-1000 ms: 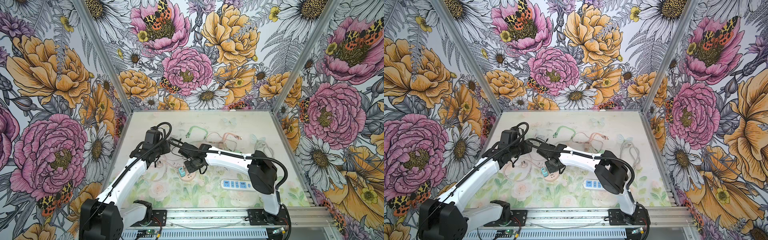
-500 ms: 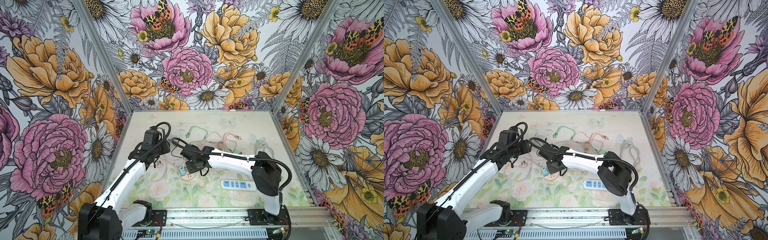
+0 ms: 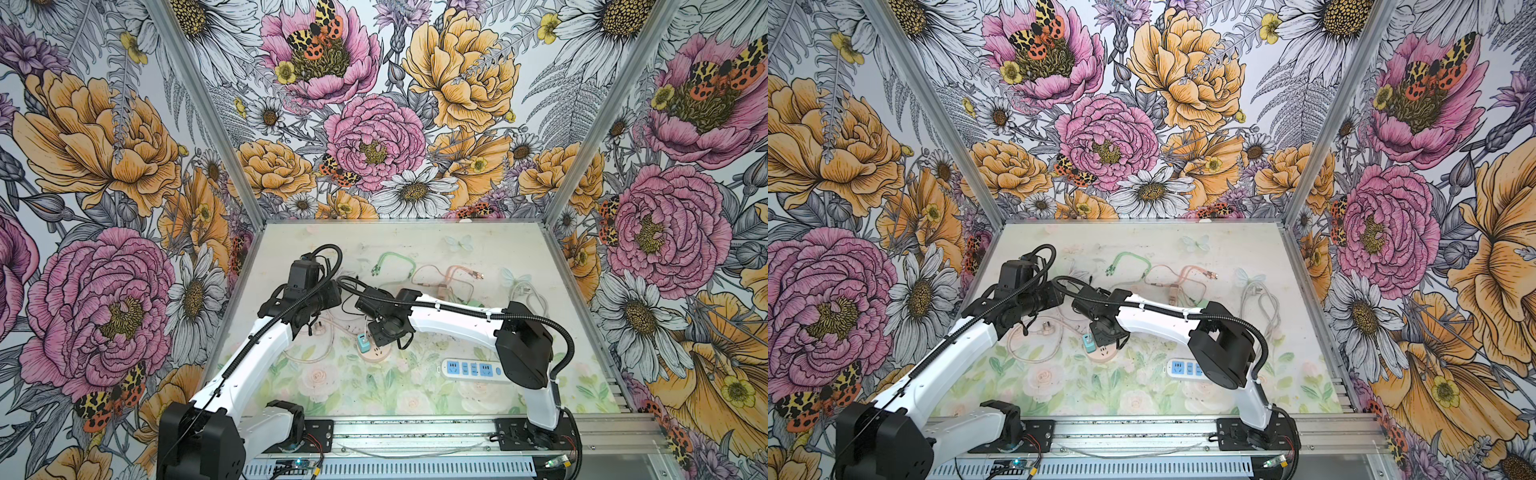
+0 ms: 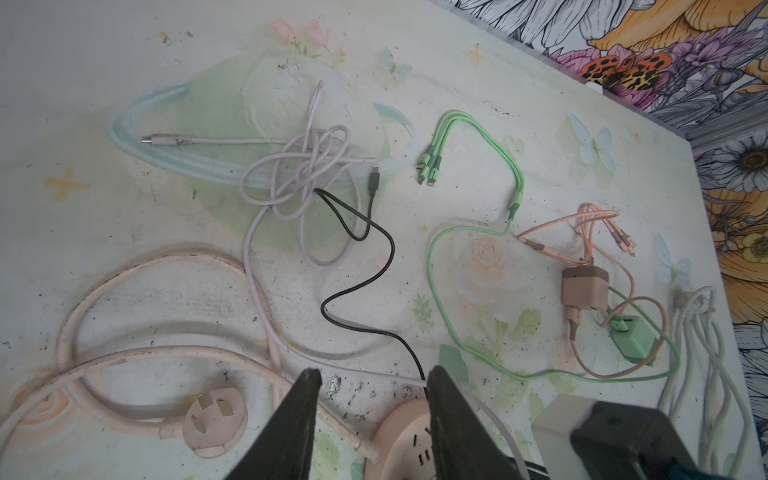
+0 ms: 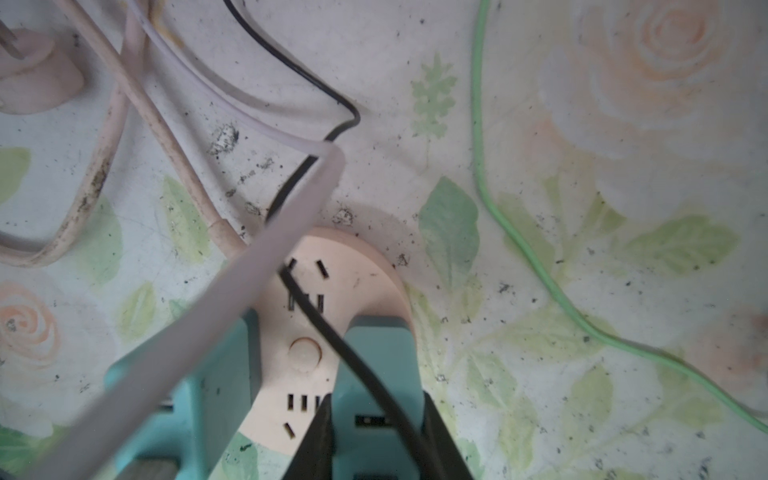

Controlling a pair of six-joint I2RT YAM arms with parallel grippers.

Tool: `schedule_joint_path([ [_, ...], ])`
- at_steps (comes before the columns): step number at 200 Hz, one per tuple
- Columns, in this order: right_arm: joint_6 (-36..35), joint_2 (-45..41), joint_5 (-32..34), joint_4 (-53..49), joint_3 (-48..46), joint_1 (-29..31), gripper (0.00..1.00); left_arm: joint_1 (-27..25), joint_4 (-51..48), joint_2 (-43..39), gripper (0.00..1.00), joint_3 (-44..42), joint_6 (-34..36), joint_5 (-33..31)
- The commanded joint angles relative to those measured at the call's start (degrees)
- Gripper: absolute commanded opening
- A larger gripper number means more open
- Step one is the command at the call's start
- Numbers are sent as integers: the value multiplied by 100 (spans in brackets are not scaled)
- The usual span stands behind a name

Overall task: Insert the plug
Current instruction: 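Lower the left gripper onto the socket edge while the right gripper holds the charger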

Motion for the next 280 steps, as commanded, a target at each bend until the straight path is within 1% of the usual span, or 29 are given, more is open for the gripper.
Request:
schedule_joint_path([
  [1, -127, 608, -403, -802, -304, 138, 0, -14, 194, 363, 38, -372, -295, 290],
  [18, -173, 664, -420, -814, -248, 136, 0, -68, 700, 519, 34, -705, -475, 523],
  [31, -185, 704, -440, -822, -186, 134, 0, -113, 991, 618, 28, -892, -591, 629],
  [67, -219, 787, -416, -856, -104, 136, 0, -475, 1410, 950, 15, -1062, -727, 723],
  [83, -229, 801, -434, -867, -93, 136, 0, -624, 1743, 1104, 12, -1200, -846, 831],
  [100, -246, 798, -451, -867, -108, 135, 0, -734, 2101, 1303, 12, -1334, -1016, 883],
  [126, -245, 749, -416, -876, -137, 144, 0, -765, 2520, 1604, 12, -1467, -1191, 927],
  [149, -242, 717, -403, -885, -162, 142, 0, -793, 2757, 1825, 11, -1506, -1240, 1117],
  [174, -225, 713, -372, -894, -187, 143, 0, -970, 2784, 1869, 11, -1526, -1284, 1190],
  [196, -242, 723, -340, -911, -172, 143, 1, -1234, 2791, 1731, 12, -1617, -1346, 1227],
  [227, -199, 636, -259, -947, -278, 178, 3, -1450, 2741, 1659, 13, -1761, -1432, 1271],
  [280, -164, 488, -204, -938, -541, 248, 3, -1500, 2755, 1747, 13, -1867, -1376, 1343],
])
